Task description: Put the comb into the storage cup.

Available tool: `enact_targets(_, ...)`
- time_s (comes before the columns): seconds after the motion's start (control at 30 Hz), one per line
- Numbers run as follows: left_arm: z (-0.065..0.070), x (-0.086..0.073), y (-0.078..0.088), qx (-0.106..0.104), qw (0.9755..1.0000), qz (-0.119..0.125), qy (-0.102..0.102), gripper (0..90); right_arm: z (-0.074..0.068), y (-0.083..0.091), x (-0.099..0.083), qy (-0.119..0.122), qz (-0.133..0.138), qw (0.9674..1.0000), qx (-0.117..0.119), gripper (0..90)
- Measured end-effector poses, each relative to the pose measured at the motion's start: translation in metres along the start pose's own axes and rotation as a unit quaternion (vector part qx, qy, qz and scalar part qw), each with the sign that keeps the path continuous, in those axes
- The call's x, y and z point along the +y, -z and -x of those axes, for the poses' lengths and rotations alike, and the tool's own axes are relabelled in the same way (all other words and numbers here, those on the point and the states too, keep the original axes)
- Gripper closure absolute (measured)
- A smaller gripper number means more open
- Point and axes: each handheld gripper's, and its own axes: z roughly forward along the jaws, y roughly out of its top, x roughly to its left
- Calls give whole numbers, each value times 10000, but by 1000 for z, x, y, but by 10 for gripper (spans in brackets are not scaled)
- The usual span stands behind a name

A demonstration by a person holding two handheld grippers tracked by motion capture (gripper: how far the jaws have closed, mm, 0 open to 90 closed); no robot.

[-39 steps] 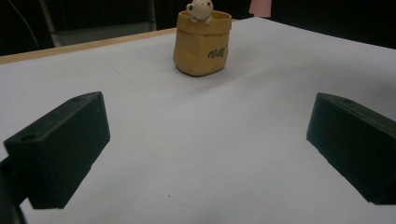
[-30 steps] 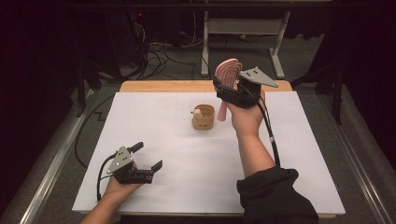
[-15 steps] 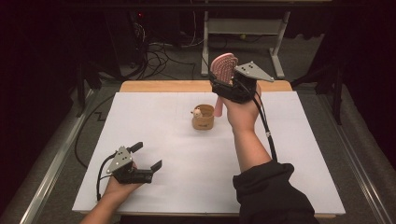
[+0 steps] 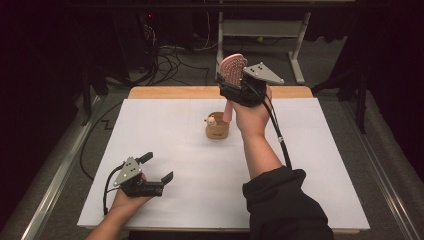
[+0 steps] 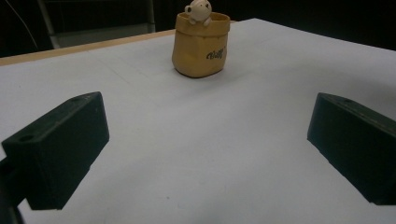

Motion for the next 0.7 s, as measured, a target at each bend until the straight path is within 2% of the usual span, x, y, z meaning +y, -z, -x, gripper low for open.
enact_targets(0.7, -1, 0, 1, 12, 10000, -18, 7, 0, -6, -21, -1, 30, -78, 10000, 8, 205)
